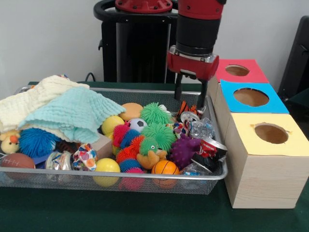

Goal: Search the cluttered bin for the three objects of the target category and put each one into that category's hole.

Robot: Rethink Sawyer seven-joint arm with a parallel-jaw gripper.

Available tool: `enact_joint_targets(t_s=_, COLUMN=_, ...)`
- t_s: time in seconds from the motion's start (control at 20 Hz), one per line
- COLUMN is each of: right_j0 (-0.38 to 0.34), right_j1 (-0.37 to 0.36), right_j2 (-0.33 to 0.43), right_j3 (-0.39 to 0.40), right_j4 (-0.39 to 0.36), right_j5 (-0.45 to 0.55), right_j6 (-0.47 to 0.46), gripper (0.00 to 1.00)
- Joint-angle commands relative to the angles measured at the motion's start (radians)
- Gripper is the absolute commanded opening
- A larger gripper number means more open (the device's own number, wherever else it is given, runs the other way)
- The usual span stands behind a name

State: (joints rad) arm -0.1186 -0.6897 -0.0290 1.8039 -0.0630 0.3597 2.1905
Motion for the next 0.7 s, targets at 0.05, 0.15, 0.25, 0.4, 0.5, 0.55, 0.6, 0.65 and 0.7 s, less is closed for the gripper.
enact_joint_targets(t_s=0.05, right_j0=0.047, right_j1=0.142, right_j2=-0.065, right_j3=-0.164, right_j4=0.124, right_j5=-0.045, right_j6=0.269, gripper=1.00)
enact_joint_targets(t_s=0.15, right_j0=0.045, right_j1=0.165, right_j2=-0.069, right_j3=-0.183, right_j4=0.141, right_j5=-0.050, right_j6=0.249, gripper=1.00)
enact_joint_targets(t_s=0.25, right_j0=0.042, right_j1=0.171, right_j2=-0.071, right_j3=-0.186, right_j4=0.152, right_j5=-0.055, right_j6=0.231, gripper=1.00)
enact_joint_targets(t_s=0.4, right_j0=0.038, right_j1=0.182, right_j2=-0.072, right_j3=-0.192, right_j4=0.164, right_j5=-0.065, right_j6=0.214, gripper=1.00)
enact_joint_targets(t_s=0.5, right_j0=0.026, right_j1=0.179, right_j2=-0.067, right_j3=-0.195, right_j4=0.169, right_j5=-0.060, right_j6=0.198, gripper=1.00)
enact_joint_targets(t_s=0.55, right_j0=0.022, right_j1=0.177, right_j2=-0.067, right_j3=-0.194, right_j4=0.171, right_j5=-0.058, right_j6=0.192, gripper=1.00)
enact_joint_targets(t_s=0.6, right_j0=0.020, right_j1=0.176, right_j2=-0.064, right_j3=-0.192, right_j4=0.174, right_j5=-0.058, right_j6=0.189, gripper=1.00)
enact_joint_targets(t_s=0.65, right_j0=0.015, right_j1=0.170, right_j2=-0.063, right_j3=-0.187, right_j4=0.175, right_j5=-0.060, right_j6=0.185, gripper=1.00)
enact_joint_targets(t_s=0.7, right_j0=0.014, right_j1=0.170, right_j2=-0.061, right_j3=-0.184, right_j4=0.177, right_j5=-0.062, right_j6=0.183, gripper=1.00)
